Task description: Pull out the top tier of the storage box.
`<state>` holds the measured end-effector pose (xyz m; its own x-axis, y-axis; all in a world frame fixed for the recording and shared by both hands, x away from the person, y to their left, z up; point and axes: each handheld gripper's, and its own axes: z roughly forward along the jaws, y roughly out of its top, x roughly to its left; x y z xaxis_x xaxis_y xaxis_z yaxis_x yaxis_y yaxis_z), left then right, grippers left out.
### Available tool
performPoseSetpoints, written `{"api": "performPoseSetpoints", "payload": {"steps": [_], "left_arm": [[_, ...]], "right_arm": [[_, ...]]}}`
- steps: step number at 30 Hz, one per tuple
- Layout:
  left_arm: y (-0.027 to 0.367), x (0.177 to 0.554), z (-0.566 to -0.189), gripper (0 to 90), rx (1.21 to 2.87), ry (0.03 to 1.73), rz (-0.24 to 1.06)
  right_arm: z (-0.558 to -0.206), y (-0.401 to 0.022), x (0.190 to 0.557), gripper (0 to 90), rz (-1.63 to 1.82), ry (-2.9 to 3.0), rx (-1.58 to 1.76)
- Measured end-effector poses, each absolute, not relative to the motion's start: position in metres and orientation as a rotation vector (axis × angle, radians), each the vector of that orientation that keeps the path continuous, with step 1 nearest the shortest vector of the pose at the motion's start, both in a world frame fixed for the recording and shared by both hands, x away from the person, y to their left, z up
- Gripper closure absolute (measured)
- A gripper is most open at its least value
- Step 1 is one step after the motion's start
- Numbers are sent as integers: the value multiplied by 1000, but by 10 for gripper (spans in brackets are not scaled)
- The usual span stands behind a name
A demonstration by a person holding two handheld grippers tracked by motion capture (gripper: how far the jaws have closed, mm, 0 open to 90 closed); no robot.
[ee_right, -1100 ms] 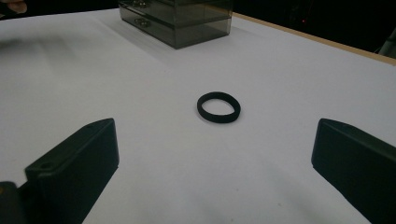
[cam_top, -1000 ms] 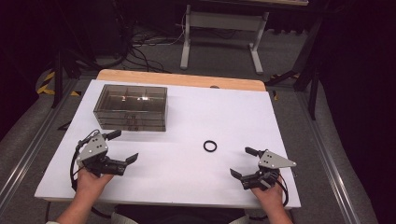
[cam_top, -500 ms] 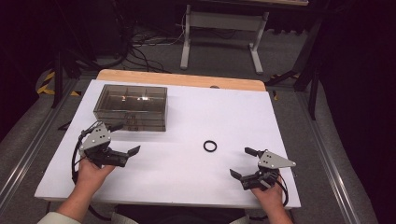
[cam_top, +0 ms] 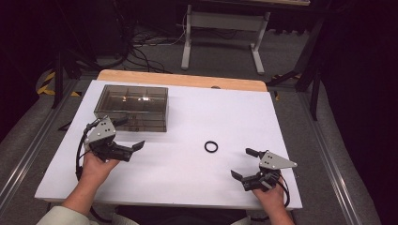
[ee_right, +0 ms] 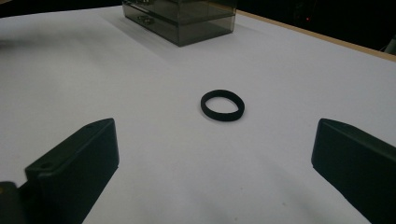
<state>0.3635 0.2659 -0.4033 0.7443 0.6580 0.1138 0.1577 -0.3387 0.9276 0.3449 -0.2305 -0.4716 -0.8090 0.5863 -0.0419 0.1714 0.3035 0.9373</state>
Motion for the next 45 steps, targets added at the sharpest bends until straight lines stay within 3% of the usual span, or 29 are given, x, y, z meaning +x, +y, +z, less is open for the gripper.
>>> {"api": "performPoseSetpoints", "payload": {"steps": [12, 24, 45], "left_arm": [[267, 360, -397, 27, 1909, 576, 631], [262, 349, -389, 106, 2070, 447, 873], [257, 346, -395, 170, 2173, 360, 1200]], "right_arm": [[-472, -230, 345, 15, 1515, 2204, 673], [-472, -229, 345, 16, 1517, 2209, 663], [-472, -228, 344, 19, 1510, 2214, 667]]}}
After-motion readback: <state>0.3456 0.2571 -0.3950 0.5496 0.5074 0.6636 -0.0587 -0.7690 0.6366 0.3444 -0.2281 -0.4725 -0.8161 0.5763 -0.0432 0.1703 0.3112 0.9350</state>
